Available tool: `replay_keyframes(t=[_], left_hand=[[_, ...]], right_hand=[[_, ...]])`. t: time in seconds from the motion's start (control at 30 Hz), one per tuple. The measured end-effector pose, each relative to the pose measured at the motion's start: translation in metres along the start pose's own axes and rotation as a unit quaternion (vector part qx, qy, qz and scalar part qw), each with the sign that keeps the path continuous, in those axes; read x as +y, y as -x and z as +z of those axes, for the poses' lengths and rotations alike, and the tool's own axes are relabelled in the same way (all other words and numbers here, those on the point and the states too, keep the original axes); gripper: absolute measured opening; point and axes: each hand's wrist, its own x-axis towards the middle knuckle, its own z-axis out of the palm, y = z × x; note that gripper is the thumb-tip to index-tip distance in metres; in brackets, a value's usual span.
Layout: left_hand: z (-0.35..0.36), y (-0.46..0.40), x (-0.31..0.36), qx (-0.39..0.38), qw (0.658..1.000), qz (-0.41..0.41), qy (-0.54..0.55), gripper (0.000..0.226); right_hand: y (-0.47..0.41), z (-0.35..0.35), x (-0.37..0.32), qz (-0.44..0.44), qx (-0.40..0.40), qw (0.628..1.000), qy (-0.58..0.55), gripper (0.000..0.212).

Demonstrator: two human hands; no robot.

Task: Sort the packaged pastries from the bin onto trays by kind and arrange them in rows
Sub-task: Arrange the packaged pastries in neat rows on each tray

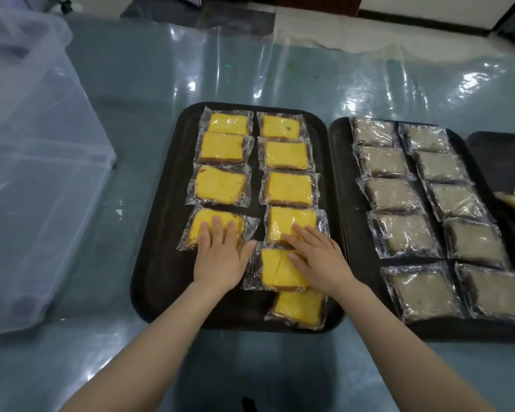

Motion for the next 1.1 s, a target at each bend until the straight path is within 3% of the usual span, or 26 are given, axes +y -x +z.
replay_keyframes(t=[0.13,0.27,0.3,0.4,0.57,0.8,0.97,1.1], left_hand=[[-0.009,-0.012,0.016,-0.007,0.991,-0.03,0.127,0.07],[-0.015,0.008,-0.001,0.076,0.973,0.049,0.212,0.059],[-0.013,0.017,-0.007,0.081,0.969,0.065,0.223,0.055],[-0.006,0.049,-0.024,0.078,0.96,0.077,0.256,0.048],[0.012,0.09,-0.033,0.069,0.955,0.068,0.28,0.041],[0.015,0.108,-0.054,0.124,0.969,0.041,0.209,0.041],[0.02,0.12,-0.062,0.12,0.975,0.023,0.188,0.044],[0.018,0.117,-0.056,0.143,0.971,0.025,0.19,0.045]], right_hand=[[0.002,0.002,-0.006,0.012,0.003,1.0,0.014,0.054],[0.022,-0.001,-0.011,0.042,0.161,0.986,-0.012,0.046],[0.028,-0.001,-0.011,0.05,0.165,0.985,-0.013,0.044],[0.046,0.005,-0.013,0.041,0.105,0.994,-0.006,0.047],[0.064,0.016,-0.037,-0.041,0.106,0.993,0.013,0.045],[0.052,0.035,-0.08,-0.107,0.04,0.993,0.012,0.044],[0.052,0.042,-0.094,-0.074,0.071,0.994,-0.026,0.036],[0.052,0.04,-0.088,-0.06,0.051,0.994,-0.078,0.031]])
